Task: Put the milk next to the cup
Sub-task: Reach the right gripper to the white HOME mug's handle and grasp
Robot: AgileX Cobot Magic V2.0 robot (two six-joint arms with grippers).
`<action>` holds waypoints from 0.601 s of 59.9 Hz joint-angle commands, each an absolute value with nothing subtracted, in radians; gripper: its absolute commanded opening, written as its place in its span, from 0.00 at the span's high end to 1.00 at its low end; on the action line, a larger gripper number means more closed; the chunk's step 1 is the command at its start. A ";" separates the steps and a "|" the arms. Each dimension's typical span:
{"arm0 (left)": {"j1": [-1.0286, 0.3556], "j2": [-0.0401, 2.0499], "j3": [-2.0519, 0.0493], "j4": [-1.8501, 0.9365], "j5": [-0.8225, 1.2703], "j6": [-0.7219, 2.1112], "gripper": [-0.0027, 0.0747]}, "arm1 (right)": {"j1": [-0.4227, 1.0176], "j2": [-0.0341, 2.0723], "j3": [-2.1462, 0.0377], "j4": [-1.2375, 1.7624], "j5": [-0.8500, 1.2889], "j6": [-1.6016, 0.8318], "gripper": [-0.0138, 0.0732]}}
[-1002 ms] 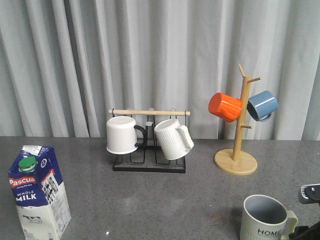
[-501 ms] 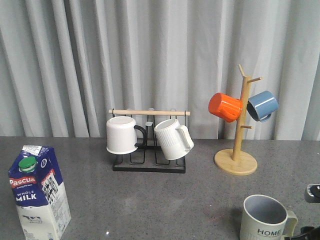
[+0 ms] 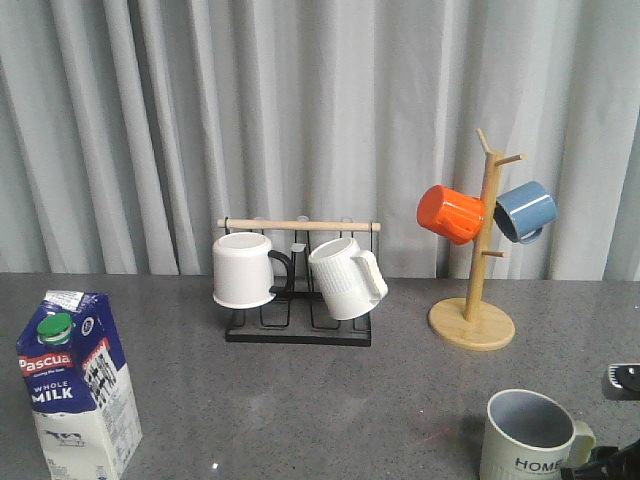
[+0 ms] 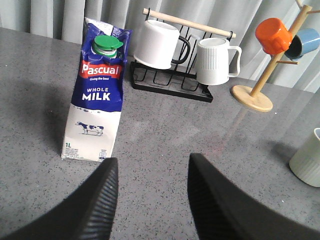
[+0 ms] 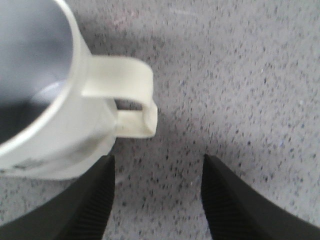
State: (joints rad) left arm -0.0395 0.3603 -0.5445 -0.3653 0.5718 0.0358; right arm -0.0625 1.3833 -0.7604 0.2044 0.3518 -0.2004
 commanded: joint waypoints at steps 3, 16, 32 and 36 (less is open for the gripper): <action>-0.042 0.379 -0.575 -0.380 0.509 0.036 0.54 | -0.067 1.368 -0.793 0.215 0.248 -0.220 0.40; -0.042 0.381 -0.575 -0.380 0.509 0.036 0.54 | -0.067 1.440 -0.793 0.240 0.184 -0.241 0.40; -0.042 0.384 -0.575 -0.350 0.508 0.035 0.54 | -0.066 1.553 -0.819 0.271 0.040 -0.290 0.41; -0.042 0.384 -0.575 -0.334 0.508 0.035 0.54 | -0.066 1.584 -0.839 0.270 0.030 -0.298 0.44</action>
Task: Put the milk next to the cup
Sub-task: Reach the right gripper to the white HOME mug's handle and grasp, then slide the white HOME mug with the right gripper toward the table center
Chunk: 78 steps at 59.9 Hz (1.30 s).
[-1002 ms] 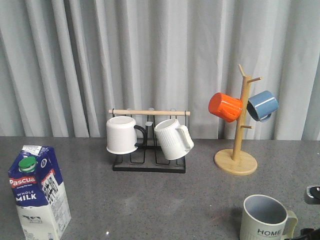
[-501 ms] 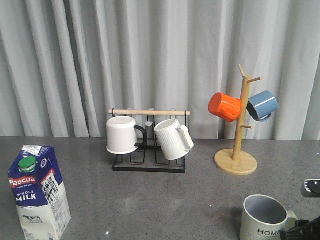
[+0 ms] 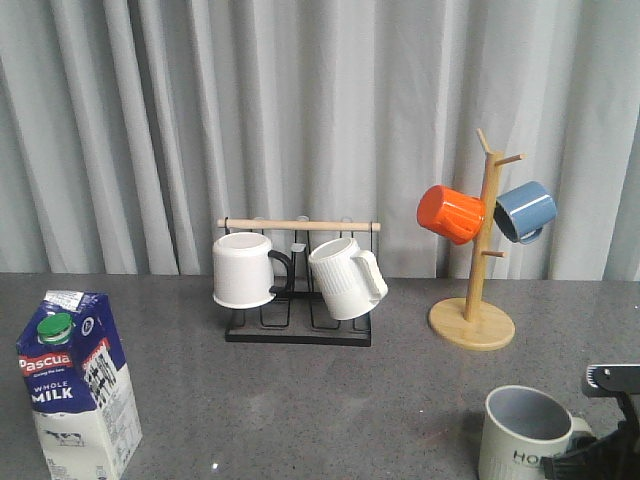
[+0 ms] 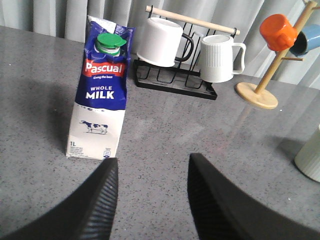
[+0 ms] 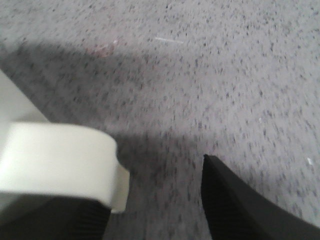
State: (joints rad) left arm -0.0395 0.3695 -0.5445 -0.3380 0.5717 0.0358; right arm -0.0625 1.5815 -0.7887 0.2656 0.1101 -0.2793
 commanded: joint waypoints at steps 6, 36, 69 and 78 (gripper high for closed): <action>-0.042 0.384 -0.575 -0.330 0.508 0.035 0.54 | -0.066 1.612 -0.849 0.267 0.000 -0.318 0.54; -0.042 0.384 -0.575 -0.332 0.515 0.034 0.54 | 0.026 1.533 -0.866 0.269 -0.027 -0.291 0.85; -0.042 0.384 -0.575 -0.332 0.517 0.034 0.54 | 0.331 1.713 -1.061 0.323 0.045 -0.293 0.80; -0.042 0.384 -0.575 -0.332 0.518 0.034 0.54 | 0.331 1.726 -1.060 0.322 0.106 -0.296 0.69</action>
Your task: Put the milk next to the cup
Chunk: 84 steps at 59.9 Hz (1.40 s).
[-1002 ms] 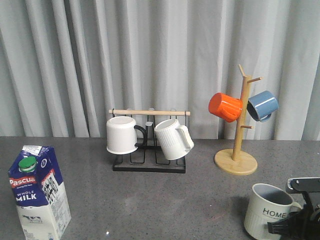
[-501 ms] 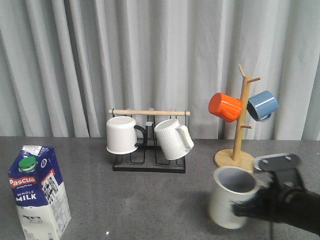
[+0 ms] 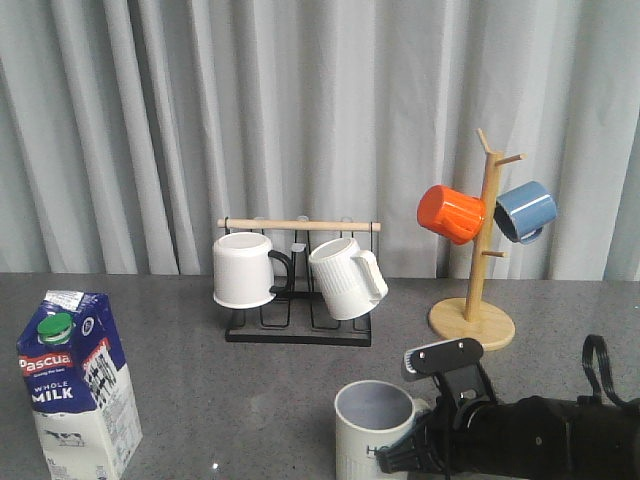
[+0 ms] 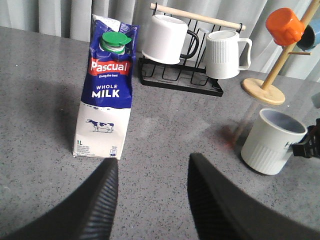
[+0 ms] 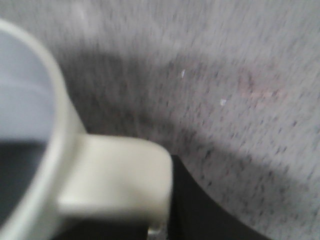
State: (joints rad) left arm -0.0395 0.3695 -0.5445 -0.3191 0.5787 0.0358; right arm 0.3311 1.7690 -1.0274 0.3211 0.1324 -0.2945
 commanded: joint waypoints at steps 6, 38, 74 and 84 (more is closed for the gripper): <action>-0.042 0.384 -0.575 -0.332 0.518 0.034 0.54 | 0.331 1.717 -1.060 0.322 0.132 -0.295 0.58; -0.042 0.384 -0.575 -0.332 0.519 0.034 0.54 | 0.330 1.573 -1.060 0.318 0.422 -0.291 0.41; -0.042 0.384 -0.575 -0.337 0.510 0.034 0.54 | 0.331 1.004 -1.056 0.318 0.843 -0.376 0.83; -0.042 0.384 -0.575 -0.339 0.524 0.034 0.54 | 0.331 0.850 -1.056 0.318 0.883 -0.400 0.85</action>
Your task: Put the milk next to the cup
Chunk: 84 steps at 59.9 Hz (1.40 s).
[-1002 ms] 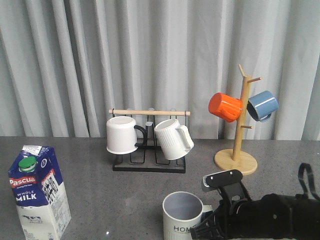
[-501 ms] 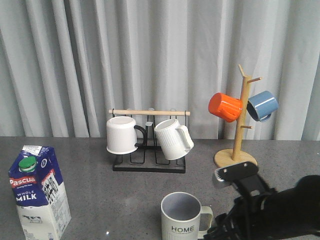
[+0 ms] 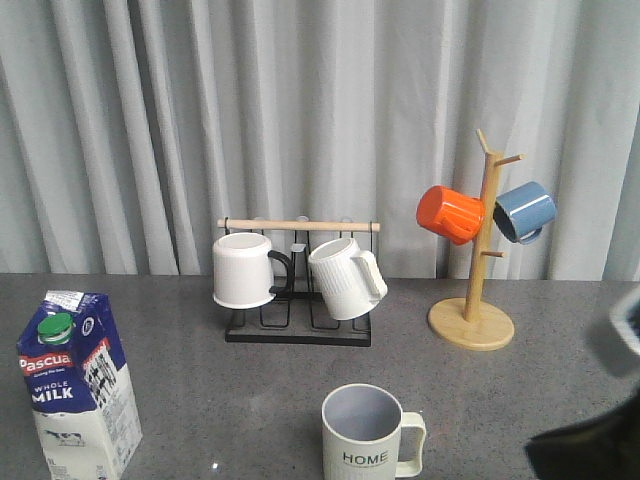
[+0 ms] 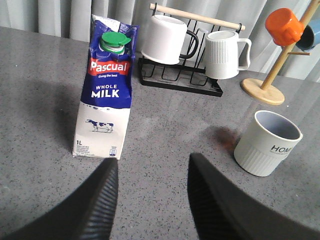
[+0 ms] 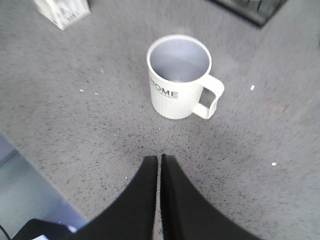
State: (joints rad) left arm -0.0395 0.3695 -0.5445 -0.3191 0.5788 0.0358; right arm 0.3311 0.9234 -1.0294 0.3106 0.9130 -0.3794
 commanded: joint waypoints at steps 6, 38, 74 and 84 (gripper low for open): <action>-0.042 0.384 -0.575 -0.339 0.550 0.034 0.54 | 0.331 0.746 -1.024 0.319 0.844 -0.398 0.85; -0.042 0.430 -0.622 -0.362 0.691 0.026 0.47 | 0.330 0.368 -0.405 0.285 0.528 -0.394 0.85; -0.042 0.967 -1.372 -0.104 1.066 0.047 0.19 | 0.330 0.368 -0.405 0.213 0.566 -0.379 0.85; -0.042 1.130 -1.572 -0.103 1.105 0.059 0.20 | 0.330 0.368 -0.405 0.213 0.571 -0.353 0.85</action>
State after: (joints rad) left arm -0.0395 1.0659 -1.4637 -0.0979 1.1397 0.0530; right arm 0.3311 0.3614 -0.3804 0.2126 0.6299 -0.3628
